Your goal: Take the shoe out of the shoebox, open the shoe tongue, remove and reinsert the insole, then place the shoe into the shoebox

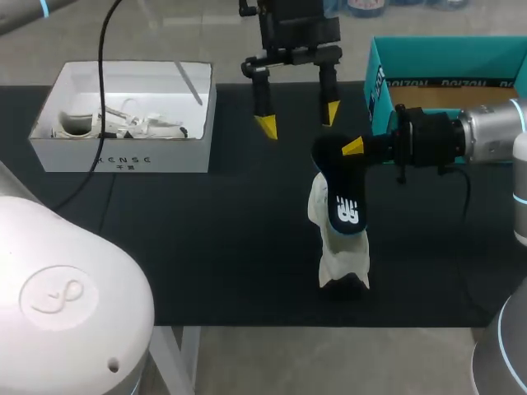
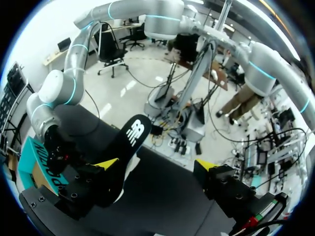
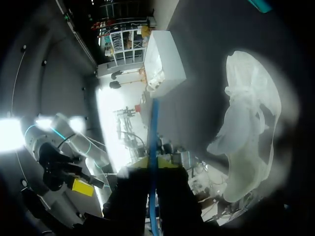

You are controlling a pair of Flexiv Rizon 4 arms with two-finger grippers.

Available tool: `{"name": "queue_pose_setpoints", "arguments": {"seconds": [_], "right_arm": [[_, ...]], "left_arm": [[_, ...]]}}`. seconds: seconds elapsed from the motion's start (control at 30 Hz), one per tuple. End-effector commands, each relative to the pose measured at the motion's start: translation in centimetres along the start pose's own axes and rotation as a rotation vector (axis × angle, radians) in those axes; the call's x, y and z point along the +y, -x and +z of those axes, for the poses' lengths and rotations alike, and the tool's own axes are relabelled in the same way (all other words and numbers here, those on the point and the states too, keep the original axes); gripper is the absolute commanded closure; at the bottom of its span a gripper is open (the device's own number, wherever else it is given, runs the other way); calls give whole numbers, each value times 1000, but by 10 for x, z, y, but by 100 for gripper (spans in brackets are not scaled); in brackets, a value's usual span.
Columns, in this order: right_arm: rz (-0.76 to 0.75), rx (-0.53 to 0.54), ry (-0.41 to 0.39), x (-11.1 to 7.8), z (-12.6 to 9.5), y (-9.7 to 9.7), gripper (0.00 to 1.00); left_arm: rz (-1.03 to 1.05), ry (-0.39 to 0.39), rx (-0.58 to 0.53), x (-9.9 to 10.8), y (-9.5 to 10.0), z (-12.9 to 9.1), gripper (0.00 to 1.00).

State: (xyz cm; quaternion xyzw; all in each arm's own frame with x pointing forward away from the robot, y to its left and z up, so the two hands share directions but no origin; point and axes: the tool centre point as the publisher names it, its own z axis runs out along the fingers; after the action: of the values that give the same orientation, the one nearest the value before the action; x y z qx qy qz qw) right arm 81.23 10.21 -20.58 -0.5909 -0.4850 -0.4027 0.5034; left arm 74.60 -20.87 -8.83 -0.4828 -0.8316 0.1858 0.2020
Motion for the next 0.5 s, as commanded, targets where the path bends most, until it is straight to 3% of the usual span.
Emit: {"name": "queue_pose_setpoints", "arguments": {"seconds": [0.03, 0.43, 0.5], "right_arm": [[1, -1, 2, -1, 0, 0, 100], [1, -1, 2, -1, 0, 0, 100], [1, -1, 2, -1, 0, 0, 100]], "left_arm": [[0, 3, 1, 0, 0, 0, 0], [0, 3, 1, 0, 0, 0, 0], [64, 92, -49, 3, 3, -11, 0]]}}
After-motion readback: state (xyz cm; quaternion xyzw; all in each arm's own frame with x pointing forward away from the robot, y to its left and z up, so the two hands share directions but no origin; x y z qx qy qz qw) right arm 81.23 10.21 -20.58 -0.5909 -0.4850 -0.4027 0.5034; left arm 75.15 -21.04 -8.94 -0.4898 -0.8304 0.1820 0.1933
